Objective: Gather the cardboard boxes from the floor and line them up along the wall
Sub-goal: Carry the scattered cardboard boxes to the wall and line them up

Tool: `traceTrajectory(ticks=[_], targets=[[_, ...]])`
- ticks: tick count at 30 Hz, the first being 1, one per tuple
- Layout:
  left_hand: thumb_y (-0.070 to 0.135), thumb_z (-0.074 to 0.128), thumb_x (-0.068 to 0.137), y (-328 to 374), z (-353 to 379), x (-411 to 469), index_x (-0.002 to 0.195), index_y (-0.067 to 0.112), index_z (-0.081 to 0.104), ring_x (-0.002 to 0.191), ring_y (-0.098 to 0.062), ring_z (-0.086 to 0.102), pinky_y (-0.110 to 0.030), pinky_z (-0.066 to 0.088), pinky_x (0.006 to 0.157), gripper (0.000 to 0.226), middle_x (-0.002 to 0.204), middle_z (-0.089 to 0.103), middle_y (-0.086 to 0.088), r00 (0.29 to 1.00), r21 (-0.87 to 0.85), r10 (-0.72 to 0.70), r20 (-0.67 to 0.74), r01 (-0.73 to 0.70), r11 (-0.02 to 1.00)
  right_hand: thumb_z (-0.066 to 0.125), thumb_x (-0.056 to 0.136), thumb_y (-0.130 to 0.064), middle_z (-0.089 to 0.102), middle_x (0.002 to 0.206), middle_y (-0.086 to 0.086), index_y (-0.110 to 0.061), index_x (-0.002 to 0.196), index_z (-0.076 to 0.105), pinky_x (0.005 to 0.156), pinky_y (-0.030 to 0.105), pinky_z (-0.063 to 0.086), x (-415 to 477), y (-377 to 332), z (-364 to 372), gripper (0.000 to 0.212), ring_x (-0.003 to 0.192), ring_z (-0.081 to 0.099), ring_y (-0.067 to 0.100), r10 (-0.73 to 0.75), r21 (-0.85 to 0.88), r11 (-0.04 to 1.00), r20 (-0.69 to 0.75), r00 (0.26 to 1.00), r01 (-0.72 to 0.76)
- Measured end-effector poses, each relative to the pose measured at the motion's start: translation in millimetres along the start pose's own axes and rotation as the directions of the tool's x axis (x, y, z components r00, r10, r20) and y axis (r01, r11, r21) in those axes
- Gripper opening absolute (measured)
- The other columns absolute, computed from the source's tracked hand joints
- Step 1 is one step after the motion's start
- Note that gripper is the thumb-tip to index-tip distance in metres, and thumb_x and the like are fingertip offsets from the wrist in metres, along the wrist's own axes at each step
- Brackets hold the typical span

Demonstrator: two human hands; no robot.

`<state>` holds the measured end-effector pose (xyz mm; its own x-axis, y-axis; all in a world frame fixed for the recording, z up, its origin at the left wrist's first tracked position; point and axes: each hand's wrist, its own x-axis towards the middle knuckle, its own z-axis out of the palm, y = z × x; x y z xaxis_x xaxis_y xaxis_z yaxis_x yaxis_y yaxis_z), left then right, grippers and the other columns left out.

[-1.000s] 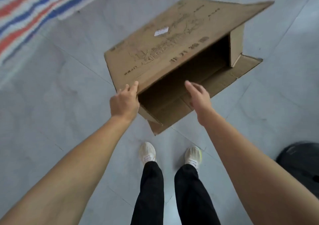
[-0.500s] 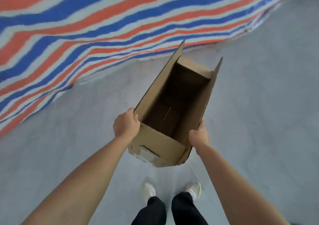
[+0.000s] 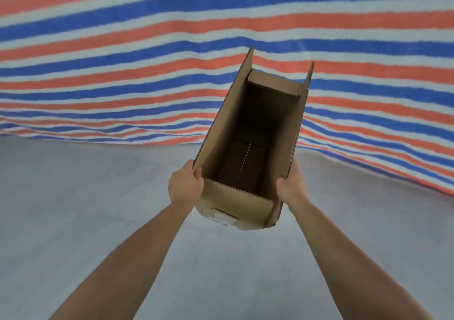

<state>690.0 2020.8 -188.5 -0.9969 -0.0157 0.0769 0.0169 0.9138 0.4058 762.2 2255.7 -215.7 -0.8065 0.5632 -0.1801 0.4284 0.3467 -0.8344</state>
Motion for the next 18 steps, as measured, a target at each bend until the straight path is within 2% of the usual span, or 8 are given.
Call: traceTrajectory(ticks=[3, 7, 11, 13, 15, 18], targets=[[0.033, 0.047, 0.103, -91, -60, 4, 0.117, 0.016, 0.059, 0.095, -0.023, 0.067, -0.036, 0.054, 0.087, 0.026, 0.107, 0.068, -0.004, 0.990, -0.032, -0.100, -0.097, 0.098, 0.995, 0.054, 0.096, -0.008, 0.056, 0.135, 0.005, -0.034, 0.157, 0.016, 0.080, 0.043, 0.060, -38, -69, 78, 0.077, 0.104, 0.062, 0.029, -0.133, -0.055, 0.989, 0.036, 0.990, 0.135], [0.030, 0.046, 0.103, -201, -130, 6, 0.116, 0.015, 0.060, 0.089, -0.021, 0.066, -0.034, 0.054, 0.083, 0.024, 0.104, 0.069, -0.003, 0.954, -0.116, -0.239, -0.179, 0.221, 0.968, 0.052, 0.098, -0.008, 0.056, 0.134, 0.009, -0.032, 0.160, 0.010, 0.082, 0.043, 0.059, -86, -150, 177, 0.078, 0.104, 0.063, 0.032, -0.236, -0.108, 0.962, 0.139, 0.962, 0.252], [0.025, 0.046, 0.103, -303, -181, 19, 0.104, 0.014, 0.059, 0.074, -0.019, 0.057, -0.031, 0.049, 0.068, 0.017, 0.091, 0.067, -0.003, 0.881, -0.237, -0.391, -0.267, 0.333, 0.913, 0.056, 0.098, -0.010, 0.054, 0.135, 0.007, -0.032, 0.159, 0.010, 0.084, 0.047, 0.060, -113, -226, 276, 0.080, 0.105, 0.063, 0.029, -0.361, -0.123, 0.910, 0.237, 0.902, 0.396], [0.023, 0.047, 0.101, -350, -197, 32, 0.092, 0.015, 0.054, 0.067, -0.020, 0.055, -0.030, 0.043, 0.060, 0.015, 0.081, 0.064, -0.002, 0.841, -0.274, -0.449, -0.302, 0.375, 0.886, 0.057, 0.099, -0.011, 0.050, 0.139, 0.006, -0.029, 0.160, 0.011, 0.089, 0.042, 0.058, -120, -260, 325, 0.079, 0.111, 0.061, 0.028, -0.392, -0.131, 0.889, 0.280, 0.876, 0.440], [0.022, 0.047, 0.100, -394, -210, 49, 0.086, 0.014, 0.052, 0.063, -0.021, 0.056, -0.033, 0.045, 0.057, 0.017, 0.073, 0.062, -0.001, 0.803, -0.308, -0.504, -0.317, 0.416, 0.856, 0.056, 0.100, -0.012, 0.048, 0.141, 0.007, -0.026, 0.160, 0.011, 0.088, 0.037, 0.056, -123, -289, 375, 0.077, 0.117, 0.058, 0.027, -0.421, -0.155, 0.858, 0.330, 0.845, 0.489], [0.023, 0.048, 0.099, -467, -228, 86, 0.088, 0.015, 0.056, 0.062, -0.020, 0.057, -0.033, 0.048, 0.057, 0.016, 0.069, 0.060, 0.001, 0.751, -0.323, -0.563, -0.346, 0.468, 0.823, 0.056, 0.100, -0.013, 0.044, 0.143, 0.007, -0.025, 0.160, 0.011, 0.086, 0.036, 0.055, -120, -332, 466, 0.075, 0.115, 0.056, 0.023, -0.467, -0.120, 0.826, 0.402, 0.788, 0.551]])
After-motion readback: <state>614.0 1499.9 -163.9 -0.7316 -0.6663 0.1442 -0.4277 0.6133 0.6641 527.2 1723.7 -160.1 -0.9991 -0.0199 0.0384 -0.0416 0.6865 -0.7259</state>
